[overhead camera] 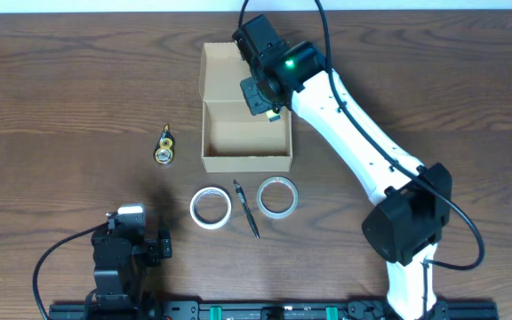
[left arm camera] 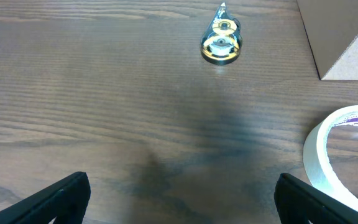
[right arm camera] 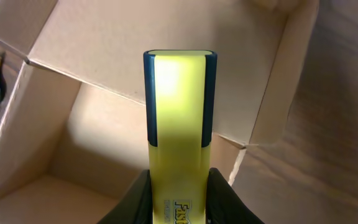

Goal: Pack container
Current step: 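Carry the highlighter into the box with the right gripper and release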

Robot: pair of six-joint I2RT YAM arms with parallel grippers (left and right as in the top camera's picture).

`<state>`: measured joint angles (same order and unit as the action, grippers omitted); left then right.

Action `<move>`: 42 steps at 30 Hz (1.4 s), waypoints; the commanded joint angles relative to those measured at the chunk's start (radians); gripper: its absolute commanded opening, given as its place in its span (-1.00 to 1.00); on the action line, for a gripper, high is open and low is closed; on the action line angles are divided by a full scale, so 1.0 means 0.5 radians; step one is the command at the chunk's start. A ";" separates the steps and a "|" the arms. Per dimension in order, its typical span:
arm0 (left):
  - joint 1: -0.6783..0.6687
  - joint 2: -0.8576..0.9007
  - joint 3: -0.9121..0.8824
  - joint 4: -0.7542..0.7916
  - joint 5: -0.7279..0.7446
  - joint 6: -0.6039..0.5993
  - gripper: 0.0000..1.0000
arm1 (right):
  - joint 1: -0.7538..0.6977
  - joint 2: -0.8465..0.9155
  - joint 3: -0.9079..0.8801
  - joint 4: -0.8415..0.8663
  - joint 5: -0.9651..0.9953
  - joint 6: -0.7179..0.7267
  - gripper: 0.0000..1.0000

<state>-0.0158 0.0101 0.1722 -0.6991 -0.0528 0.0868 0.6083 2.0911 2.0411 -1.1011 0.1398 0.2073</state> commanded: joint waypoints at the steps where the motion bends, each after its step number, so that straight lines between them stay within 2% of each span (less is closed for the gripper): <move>1: 0.008 -0.012 -0.024 -0.008 -0.012 0.029 0.91 | 0.010 0.043 0.031 -0.014 0.030 -0.054 -0.95; 9: 0.008 -0.012 -0.024 -0.008 -0.012 0.029 0.91 | 0.082 0.245 0.008 -0.124 -0.019 -0.175 -0.97; 15: 0.008 -0.012 -0.024 -0.008 -0.011 0.029 0.91 | 0.104 0.253 -0.032 -0.156 -0.018 -0.228 -0.98; 25: 0.008 -0.012 -0.024 -0.008 -0.012 0.029 0.91 | 0.103 0.253 -0.305 -0.062 -0.018 -0.240 -0.95; 28: 0.008 -0.012 -0.024 -0.008 -0.011 0.029 0.91 | 0.103 0.253 -0.334 -0.023 -0.018 -0.239 -0.89; 31: 0.008 -0.012 -0.024 -0.008 -0.012 0.029 0.91 | 0.103 0.253 -0.343 0.004 -0.018 -0.239 -0.70; 42: 0.008 -0.012 -0.024 -0.008 -0.011 0.029 0.91 | 0.103 0.253 -0.343 0.034 -0.017 -0.239 -0.33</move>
<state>-0.0158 0.0101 0.1722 -0.6991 -0.0528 0.0868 0.6548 2.2185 1.8721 -1.0863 0.1280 0.0937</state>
